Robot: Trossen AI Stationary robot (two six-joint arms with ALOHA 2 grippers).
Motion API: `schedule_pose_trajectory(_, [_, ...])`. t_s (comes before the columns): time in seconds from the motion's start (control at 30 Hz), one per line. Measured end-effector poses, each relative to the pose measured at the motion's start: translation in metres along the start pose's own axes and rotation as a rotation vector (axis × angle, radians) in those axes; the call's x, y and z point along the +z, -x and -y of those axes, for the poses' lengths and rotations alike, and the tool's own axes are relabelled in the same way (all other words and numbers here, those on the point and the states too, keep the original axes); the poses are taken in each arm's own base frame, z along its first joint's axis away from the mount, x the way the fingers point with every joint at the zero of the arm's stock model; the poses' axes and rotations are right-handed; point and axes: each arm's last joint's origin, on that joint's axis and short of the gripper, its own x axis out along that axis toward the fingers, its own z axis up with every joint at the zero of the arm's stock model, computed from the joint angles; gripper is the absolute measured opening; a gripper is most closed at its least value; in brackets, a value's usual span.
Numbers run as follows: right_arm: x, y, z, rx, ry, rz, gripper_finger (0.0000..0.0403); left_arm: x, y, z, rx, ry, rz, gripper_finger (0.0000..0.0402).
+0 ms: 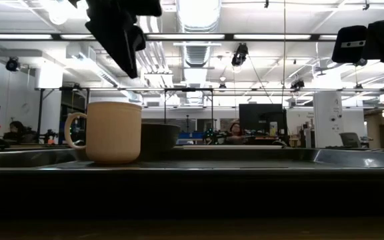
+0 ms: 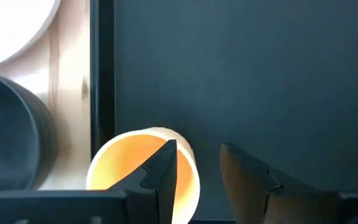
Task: Set up tray
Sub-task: Put the white plate on the black serving tray below the orange mug
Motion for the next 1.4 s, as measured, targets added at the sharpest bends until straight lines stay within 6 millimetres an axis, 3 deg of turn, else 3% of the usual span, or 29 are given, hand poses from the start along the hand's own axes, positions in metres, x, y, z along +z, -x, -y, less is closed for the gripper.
schedule_pose_trajectory(0.23, [0.0,0.0,0.0,0.0,0.0,0.0,0.0018,-0.019,0.012,-0.007,0.035,-0.052,0.026,0.0105])
schedule_pose_trajectory(0.37, [0.0,0.0,0.0,0.0,0.0,0.0,0.0018,-0.035,0.02,-0.017,0.195,-0.022,0.102,0.0105])
schedule_pose_trajectory(0.53, [0.0,0.0,0.0,0.0,0.0,0.0,0.0018,-0.07,0.014,-0.028,0.372,-0.006,0.251,0.0105])
schedule_pose_trajectory(0.7, [0.0,0.0,0.0,-0.001,0.002,0.001,0.0018,-0.105,0.015,-0.044,0.369,0.016,0.445,0.0105])
schedule_pose_trajectory(1.0, [0.001,0.0,0.0,-0.001,-0.002,0.007,0.0018,-0.17,0.013,-0.053,0.356,0.04,0.799,0.0105])
schedule_pose_trajectory(1.2, [0.004,0.0,0.001,-0.009,-0.008,0.038,0.0018,-0.196,0.017,-0.056,0.35,0.102,1.128,0.0105])
schedule_pose_trajectory(1.4, [0.004,0.0,0.001,-0.01,-0.008,0.041,0.0018,-0.216,0.019,-0.054,0.252,0.065,1.278,0.0105])
